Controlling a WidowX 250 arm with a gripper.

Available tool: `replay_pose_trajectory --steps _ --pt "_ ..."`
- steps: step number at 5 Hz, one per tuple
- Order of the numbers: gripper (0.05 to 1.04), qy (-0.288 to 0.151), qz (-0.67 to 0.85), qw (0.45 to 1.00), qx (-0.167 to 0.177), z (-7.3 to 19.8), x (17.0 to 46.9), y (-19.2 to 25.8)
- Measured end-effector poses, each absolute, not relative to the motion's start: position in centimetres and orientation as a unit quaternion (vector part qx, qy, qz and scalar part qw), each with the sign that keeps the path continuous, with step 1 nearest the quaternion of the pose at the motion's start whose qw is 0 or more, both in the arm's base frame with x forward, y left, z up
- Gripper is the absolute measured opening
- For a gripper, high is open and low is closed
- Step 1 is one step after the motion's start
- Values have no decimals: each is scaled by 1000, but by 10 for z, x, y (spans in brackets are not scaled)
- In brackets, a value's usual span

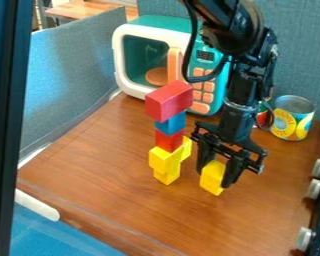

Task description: Take the yellow cube off of the tower and place it on the right side of the table

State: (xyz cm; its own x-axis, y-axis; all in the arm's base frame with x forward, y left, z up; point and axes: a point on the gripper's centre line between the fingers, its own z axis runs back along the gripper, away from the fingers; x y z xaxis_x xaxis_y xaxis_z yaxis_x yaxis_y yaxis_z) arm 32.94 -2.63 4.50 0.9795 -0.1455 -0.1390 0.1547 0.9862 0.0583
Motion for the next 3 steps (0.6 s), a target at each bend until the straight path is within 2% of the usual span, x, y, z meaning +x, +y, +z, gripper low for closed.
replay_pose_trajectory --steps 1,2,3 --pt "576 45 -88 994 48 32 329 -30" --pt "641 21 -95 994 40 32 336 -35" --pt "934 32 -90 995 22 34 333 -41"
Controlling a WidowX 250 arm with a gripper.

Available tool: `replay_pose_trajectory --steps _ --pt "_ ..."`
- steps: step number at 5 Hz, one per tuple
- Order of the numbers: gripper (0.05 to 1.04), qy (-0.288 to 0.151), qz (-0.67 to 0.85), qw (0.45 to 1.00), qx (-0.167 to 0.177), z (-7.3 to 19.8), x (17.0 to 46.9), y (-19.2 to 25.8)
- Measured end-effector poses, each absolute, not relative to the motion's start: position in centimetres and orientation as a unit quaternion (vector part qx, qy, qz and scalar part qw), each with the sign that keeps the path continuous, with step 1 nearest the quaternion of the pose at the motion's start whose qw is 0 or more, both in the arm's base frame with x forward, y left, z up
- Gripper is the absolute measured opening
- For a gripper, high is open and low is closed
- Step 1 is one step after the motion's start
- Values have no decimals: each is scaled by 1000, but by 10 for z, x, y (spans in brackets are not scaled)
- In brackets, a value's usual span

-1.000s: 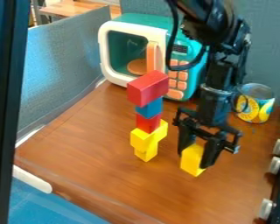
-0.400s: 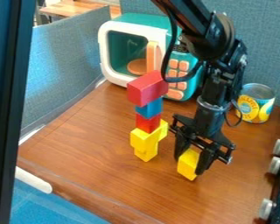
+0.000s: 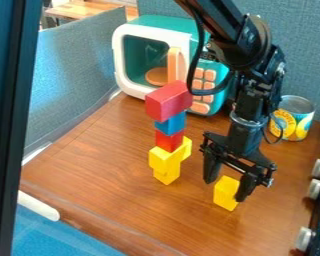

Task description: Take the yellow cube off of the tower and place it on the right side of the table

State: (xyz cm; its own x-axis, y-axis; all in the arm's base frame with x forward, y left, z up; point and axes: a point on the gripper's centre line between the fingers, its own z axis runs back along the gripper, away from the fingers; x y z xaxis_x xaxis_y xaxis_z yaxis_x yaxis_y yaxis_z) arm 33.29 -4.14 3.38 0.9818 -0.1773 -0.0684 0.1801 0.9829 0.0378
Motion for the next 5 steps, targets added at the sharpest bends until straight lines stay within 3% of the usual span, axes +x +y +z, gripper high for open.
replay_pose_trajectory --steps 1,3,5 --pt "1004 53 -85 995 -12 38 326 -45" --pt "1001 -11 -119 993 19 135 312 -66" --pt "1001 -3 -114 993 30 144 304 -67"
